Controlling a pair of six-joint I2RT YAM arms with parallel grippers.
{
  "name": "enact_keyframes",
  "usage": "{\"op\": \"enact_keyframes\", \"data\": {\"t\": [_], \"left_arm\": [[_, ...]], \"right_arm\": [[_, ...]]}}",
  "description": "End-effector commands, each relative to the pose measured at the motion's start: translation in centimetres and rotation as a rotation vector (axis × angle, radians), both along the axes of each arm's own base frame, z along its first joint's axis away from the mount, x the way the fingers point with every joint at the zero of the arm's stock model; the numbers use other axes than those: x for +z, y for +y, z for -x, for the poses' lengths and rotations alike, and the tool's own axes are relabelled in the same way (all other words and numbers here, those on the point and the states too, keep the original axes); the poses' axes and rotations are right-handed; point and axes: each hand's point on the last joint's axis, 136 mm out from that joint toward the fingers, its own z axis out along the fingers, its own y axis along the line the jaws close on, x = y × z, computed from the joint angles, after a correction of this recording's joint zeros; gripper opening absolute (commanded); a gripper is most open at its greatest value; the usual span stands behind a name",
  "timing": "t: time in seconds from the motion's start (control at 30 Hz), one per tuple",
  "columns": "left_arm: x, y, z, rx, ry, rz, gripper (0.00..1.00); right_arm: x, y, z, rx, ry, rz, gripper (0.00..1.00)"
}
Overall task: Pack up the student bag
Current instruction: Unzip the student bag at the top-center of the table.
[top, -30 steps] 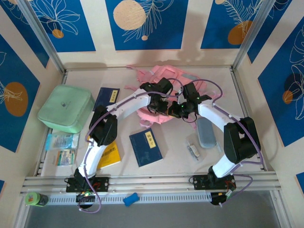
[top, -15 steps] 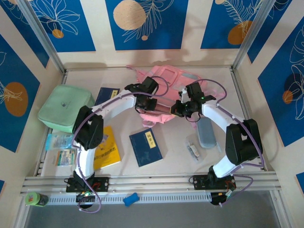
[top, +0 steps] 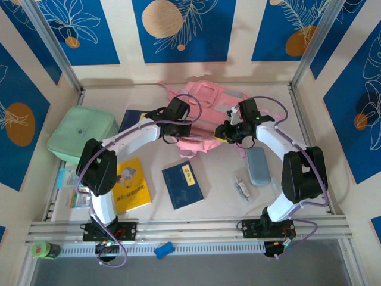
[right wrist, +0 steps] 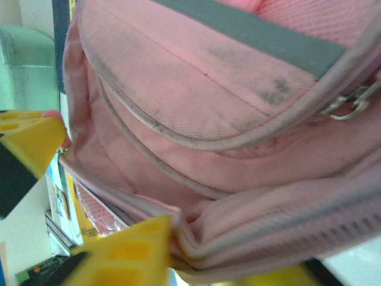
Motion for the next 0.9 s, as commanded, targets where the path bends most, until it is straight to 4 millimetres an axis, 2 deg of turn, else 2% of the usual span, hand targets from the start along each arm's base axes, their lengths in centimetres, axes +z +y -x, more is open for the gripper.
{"op": "enact_keyframes", "data": {"t": [0.0, 0.13, 0.23, 0.4, 0.53, 0.7, 0.87], "left_arm": [[1.5, 0.9, -0.7, 0.086, -0.045, 0.023, 0.00], [2.5, -0.6, -1.1, 0.122, -0.130, 0.058, 0.00], [2.8, -1.0, -1.1, 0.177, -0.168, 0.080, 0.00], [3.2, -1.8, -1.1, 0.218, -0.193, 0.117, 0.00], [2.7, -1.4, -0.9, 0.252, -0.174, 0.077, 0.00], [2.0, -0.9, -0.6, 0.287, -0.160, 0.074, 0.00], [1.9, -0.7, -0.6, 0.311, -0.160, 0.074, 0.00]], "right_arm": [[1.2, -0.1, 1.7, -0.048, 0.030, -0.013, 0.42], [0.6, 0.7, 4.3, -0.141, 0.171, -0.069, 0.60], [0.5, 2.2, 5.4, -0.226, 0.262, -0.161, 0.66], [-0.2, 3.7, 4.4, -0.403, 0.337, -0.265, 0.73], [-1.0, 3.7, 2.7, -0.516, 0.349, -0.235, 0.73], [-1.5, 4.0, 1.0, -0.563, 0.333, -0.201, 0.70], [-3.7, 3.6, 0.2, -0.598, 0.362, -0.152, 0.56]]}}
